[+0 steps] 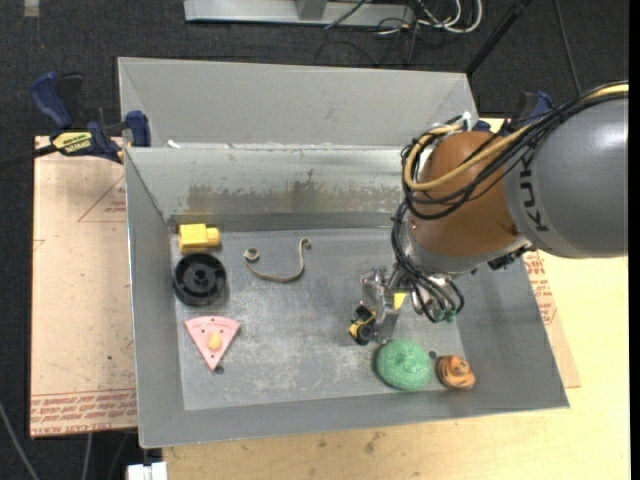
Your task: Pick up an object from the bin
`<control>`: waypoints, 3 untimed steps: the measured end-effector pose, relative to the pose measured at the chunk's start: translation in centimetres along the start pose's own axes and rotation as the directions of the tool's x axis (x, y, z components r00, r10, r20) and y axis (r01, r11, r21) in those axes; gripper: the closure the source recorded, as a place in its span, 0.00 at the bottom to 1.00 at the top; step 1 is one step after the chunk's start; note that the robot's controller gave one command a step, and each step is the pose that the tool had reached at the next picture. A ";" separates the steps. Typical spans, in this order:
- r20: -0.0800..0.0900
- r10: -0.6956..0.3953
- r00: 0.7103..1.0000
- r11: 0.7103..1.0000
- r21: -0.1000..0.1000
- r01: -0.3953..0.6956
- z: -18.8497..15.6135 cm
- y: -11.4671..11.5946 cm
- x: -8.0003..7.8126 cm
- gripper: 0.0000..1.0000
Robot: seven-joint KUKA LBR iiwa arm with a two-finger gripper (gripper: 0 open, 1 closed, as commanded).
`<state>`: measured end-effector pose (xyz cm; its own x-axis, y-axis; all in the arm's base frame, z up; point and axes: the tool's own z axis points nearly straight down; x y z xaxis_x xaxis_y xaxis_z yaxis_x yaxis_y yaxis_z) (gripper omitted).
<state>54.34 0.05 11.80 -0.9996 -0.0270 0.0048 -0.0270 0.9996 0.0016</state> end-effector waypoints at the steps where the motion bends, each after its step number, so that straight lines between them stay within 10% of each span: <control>1: 0.018 0.003 1.000 1.000 0.001 -0.004 -1.2 -0.9 -1.6 1.00; 2: -0.007 0.005 1.000 1.000 0.000 -0.005 -3.7 -1.8 1.8 1.00; 3: 0.009 -0.001 1.000 1.000 0.002 0.001 -6.8 -0.4 1.0 1.00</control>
Offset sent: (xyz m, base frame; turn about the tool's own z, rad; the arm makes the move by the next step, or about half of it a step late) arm -0.0509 -0.0325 0.1042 0.0052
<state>53.38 -0.39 18.58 -0.9996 -0.0279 -0.0039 -0.0279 0.9996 -0.0001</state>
